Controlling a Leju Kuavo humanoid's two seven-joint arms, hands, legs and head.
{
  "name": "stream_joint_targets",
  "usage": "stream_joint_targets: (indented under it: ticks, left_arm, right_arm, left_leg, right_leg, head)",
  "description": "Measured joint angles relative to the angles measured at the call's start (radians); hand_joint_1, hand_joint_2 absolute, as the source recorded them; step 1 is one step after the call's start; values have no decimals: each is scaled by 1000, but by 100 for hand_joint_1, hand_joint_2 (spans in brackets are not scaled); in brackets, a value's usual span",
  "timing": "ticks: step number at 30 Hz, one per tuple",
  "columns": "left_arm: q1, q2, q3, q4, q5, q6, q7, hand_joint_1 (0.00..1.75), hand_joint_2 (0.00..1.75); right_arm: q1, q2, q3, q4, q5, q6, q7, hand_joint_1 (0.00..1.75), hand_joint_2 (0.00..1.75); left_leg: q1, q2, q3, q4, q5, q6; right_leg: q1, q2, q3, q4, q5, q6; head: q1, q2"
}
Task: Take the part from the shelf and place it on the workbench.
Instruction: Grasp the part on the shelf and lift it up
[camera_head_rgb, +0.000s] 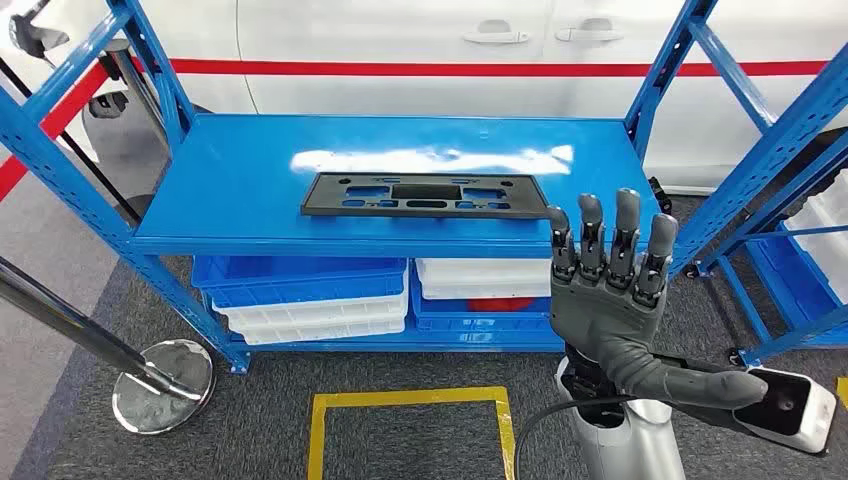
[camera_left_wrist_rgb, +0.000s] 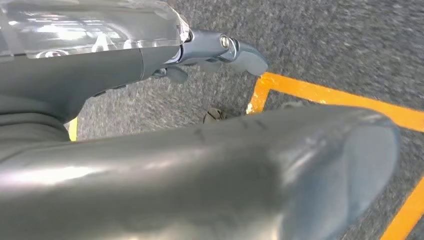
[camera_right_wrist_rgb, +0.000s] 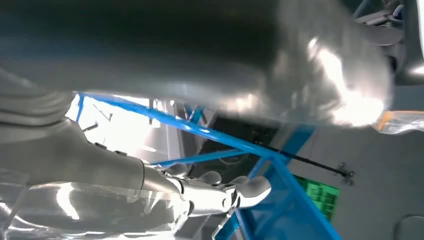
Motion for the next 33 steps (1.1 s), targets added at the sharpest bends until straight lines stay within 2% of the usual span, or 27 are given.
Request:
stream_joint_targets:
  ticks: [2, 3, 5, 7, 8, 9, 10, 11, 12, 13, 14, 15, 16, 18, 20, 21, 23, 24, 25, 26, 27, 28, 29, 30, 33]
  left_arm:
    - [0, 0, 1, 0, 0, 0, 0, 0, 0]
    - [-1, 0, 3, 0, -1, 0, -1, 0, 0]
    - [-4, 0, 4, 0, -3, -2, -2, 0, 0]
    - [-7, 1, 5, 0, -4, -6, -3, 0, 0]
    - [-9, 1, 5, 0, -4, -8, -4, 0, 0]
    - [-9, 1, 5, 0, -4, -10, -5, 0, 0]
    - [-9, 1, 5, 0, -4, -10, -6, 0, 0]
    - [-10, 1, 5, 0, -4, -11, -7, 0, 0]
    - [-10, 0, 6, 0, -3, -11, -7, 0, 0]
    - [-11, -2, 6, 1, -2, -11, -8, 0, 0]
    - [-12, -3, 6, 2, -1, -12, -10, 0, 0]
    - [-12, -5, 7, 4, 1, -12, -11, 0, 0]
    - [-13, -6, 9, 5, 2, -12, -13, 0, 0]
    - [-15, -5, 11, 5, 2, -12, -15, 0, 0]
    - [-16, -4, 13, 5, 2, -12, -17, 0, 0]
    - [-16, -3, 13, 5, 2, -11, -17, 0, 0]
    - [-16, -1, 14, 5, 2, -10, -18, 0, 0]
    - [-15, 0, 14, 5, 2, -10, -18, 0, 0]
    - [-14, 1, 15, 5, 3, -10, -18, 0, 0]
    - [-14, 2, 15, 5, 4, -9, -18, 0, 0]
    - [-14, 3, 15, 5, 4, -9, -18, 0, 0]
    - [-15, 4, 15, 5, 5, -9, -18, 0, 0]
    - [-15, 4, 15, 5, 5, -9, -18, 0, 0]
    - [-15, 5, 15, 5, 5, -10, -18, 0, 0]
    - [-15, 5, 16, 5, 6, -11, -21, 0, 0]
  right_arm:
    - [0, 0, 0, -4, 0, 1, 0, 0, 0]
    - [0, 0, 0, -8, 0, 2, 0, 0, 0]
    - [1, 0, 0, -15, -1, 1, 0, 0, 0]
    - [6, -1, 0, -18, -1, 1, 0, 0, 0]
    - [10, -1, 0, -18, 1, 2, 0, 0, 0]
    - [14, -1, 0, -17, 4, 4, 0, 0, 0]
    - [16, -2, 0, -17, 7, 4, 0, 0, 0]
    - [17, -3, 1, -16, 11, 4, 0, 0, 0]
    - [16, -4, 2, -14, 13, 1, 0, 0, 0]
    - [13, -5, 4, -11, 14, -5, 0, 0, 0]
    - [8, -6, 8, -5, 14, -14, 0, 0, 0]
    - [2, -8, 15, 4, 13, -25, 0, 0, 0]
    - [-4, -10, 23, 13, 9, -35, 0, 0, 0]
    - [-14, -17, 44, 32, -3, -51, 0, 0, 0]
    - [-27, -22, 67, 51, -13, -66, 0, 0, 0]
    - [-33, -24, 78, 61, -15, -74, 0, 0, 0]
    - [-42, -31, 95, 82, -15, -92, 0, 0, 0]
    - [-43, -35, 103, 91, -13, -102, 0, 0, 0]
    - [-44, -39, 110, 99, -11, -111, 0, 0, 0]
    - [-45, -44, 117, 106, -8, -121, 0, 0, 0]
    - [-47, -48, 124, 113, -6, -129, 0, 0, 0]
    - [-50, -52, 132, 118, -4, -135, 0, 0, 0]
    - [-52, -56, 138, 122, -1, -139, 0, 0, 0]
    - [-54, -59, 144, 125, 1, -141, 0, 0, 0]
    - [-57, -67, 160, 133, 7, -145, 0, 0, 0]
  left_leg:
    - [-2, -1, 1, 0, 0, 7]
    - [-3, -3, 3, -1, 0, 15]
    - [-4, -3, 11, -5, -4, 28]
    - [-8, -4, 16, -5, -9, 37]
    - [-11, -4, 18, -5, -12, 40]
    - [-15, -5, 20, -5, -15, 42]
    - [-19, -7, 24, -5, -18, 44]
    - [-23, -8, 29, -6, -21, 45]
    - [-25, -10, 33, -6, -24, 46]
    - [-28, -10, 36, -7, -26, 45]
    - [-28, -10, 38, -8, -27, 43]
    - [-27, -9, 38, -8, -27, 40]
    - [-26, -7, 38, -10, -27, 36]
    - [-26, -2, 44, -14, -29, 26]
    - [-27, -1, 33, 22, -56, 16]
    - [-26, -1, 12, 71, -83, 12]
    - [-21, -2, -50, 199, -140, 1]
    - [-18, -2, -73, 241, -150, -4]
    - [-15, -2, -79, 248, -141, -9]
    - [-11, -1, -65, 215, -113, -14]
    - [-8, -1, -34, 149, -75, -18]
    - [-6, -3, -2, 82, -50, -20]
    - [-4, -5, 24, 29, -33, -16]
    - [-5, -7, 39, 0, -29, -9]
    - [-11, -9, 42, -7, -32, 18]
  right_leg:
    - [-3, 0, 3, -2, -3, 5]
    - [-6, -1, 4, 3, -10, 10]
    - [-10, -1, -20, 60, -44, 17]
    - [-10, -2, -94, 193, -98, 20]
    - [-10, -2, -135, 257, -115, 20]
    - [-9, -2, -165, 293, -114, 18]
    - [-6, -1, -175, 290, -92, 12]
    - [-2, -1, -165, 248, -54, 3]
    - [5, -1, -140, 178, -8, -10]
    - [13, -2, -113, 110, 25, -25]
    - [21, -4, -92, 56, 47, -38]
    - [27, -5, -80, 25, 56, -47]
    - [31, -6, -78, 15, 54, -51]
    - [28, -2, -70, -2, 62, -48]
    - [18, 2, -53, -25, 71, -45]
    - [14, 3, -47, -33, 74, -44]
    - [13, 5, -45, -34, 73, -45]
    - [13, 6, -45, -33, 71, -44]
    - [11, 7, -45, -31, 69, -42]
    - [9, 8, -44, -26, 66, -38]
    - [6, 9, -44, -20, 61, -33]
    - [4, 10, -45, -12, 55, -27]
    - [4, 11, -47, -4, 49, -20]
    - [5, 12, -49, 2, 44, -14]
    - [5, 14, -51, 7, 40, 0]
  head:
    - [0, 0]
    - [0, 0]
    - [0, 0]
    - [0, 0]
    - [0, 0]
    - [0, 0]
    - [0, 0]
    - [0, 0]
    - [0, 0]
    - [0, 0]
    - [0, 0]
    - [0, 0]
    - [1, 0]
    - [1, 0]
    - [1, 0]
    - [1, 0]
    - [1, 0]
    - [1, 0]
    - [1, 0]
    - [1, 0]
    - [1, 0]
    - [1, 0]
    - [1, 0]
    - [1, 0]
    - [1, 0]
